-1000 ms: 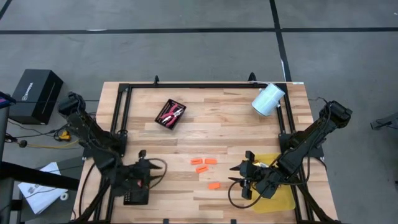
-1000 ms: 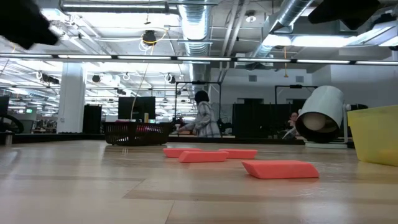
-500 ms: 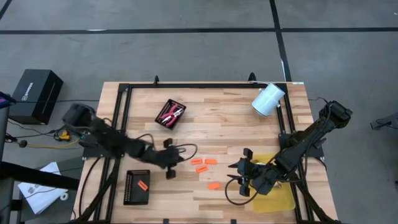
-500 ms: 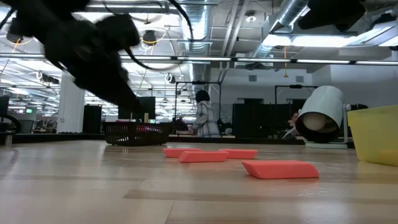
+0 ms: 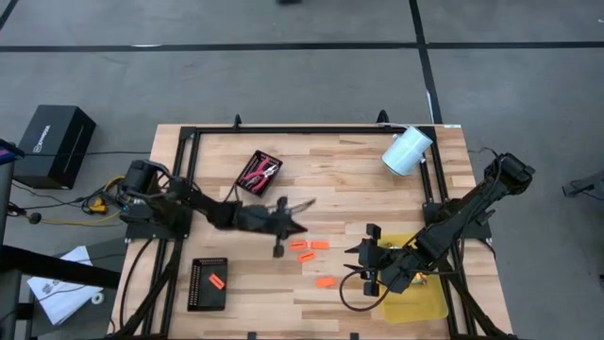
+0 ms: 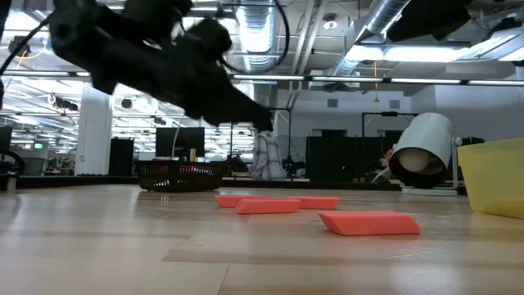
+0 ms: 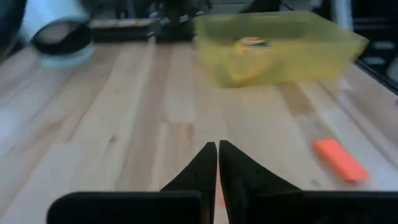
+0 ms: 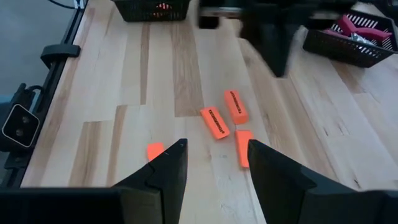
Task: Pick & Place School Supplies
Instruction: Put the orange eraser into the bottom black basket
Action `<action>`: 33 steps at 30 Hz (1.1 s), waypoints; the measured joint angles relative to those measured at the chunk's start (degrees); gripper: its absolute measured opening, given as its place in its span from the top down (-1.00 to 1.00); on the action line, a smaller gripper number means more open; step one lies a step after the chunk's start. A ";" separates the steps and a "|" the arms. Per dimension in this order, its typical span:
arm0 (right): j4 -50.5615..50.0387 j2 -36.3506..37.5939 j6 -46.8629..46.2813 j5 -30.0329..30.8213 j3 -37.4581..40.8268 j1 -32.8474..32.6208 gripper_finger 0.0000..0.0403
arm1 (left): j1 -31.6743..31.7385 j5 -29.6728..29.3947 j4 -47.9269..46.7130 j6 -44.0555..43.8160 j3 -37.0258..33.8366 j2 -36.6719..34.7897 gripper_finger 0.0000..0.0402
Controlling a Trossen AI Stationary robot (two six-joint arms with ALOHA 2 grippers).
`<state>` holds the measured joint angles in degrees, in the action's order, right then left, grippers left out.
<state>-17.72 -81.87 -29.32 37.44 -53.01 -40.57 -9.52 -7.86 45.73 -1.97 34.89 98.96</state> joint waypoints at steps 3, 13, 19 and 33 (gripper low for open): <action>0.06 0.00 0.40 -0.01 0.00 0.43 0.21 | 4.21 4.01 0.12 -4.69 -0.02 0.02 0.92; 0.02 0.00 0.39 -2.67 0.00 2.65 0.21 | 8.66 6.73 -5.35 -0.58 -0.02 0.02 0.92; 0.02 0.00 -0.48 -3.16 0.00 3.25 0.21 | 6.05 6.80 -11.79 0.37 -0.02 0.02 0.92; 0.15 0.00 -0.65 -3.16 0.00 3.23 0.21 | 2.06 6.12 -14.49 2.15 -0.02 1.07 0.98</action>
<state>-17.56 -81.87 -29.98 34.28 -53.01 -37.34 -7.46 -1.74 31.24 0.19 34.87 100.03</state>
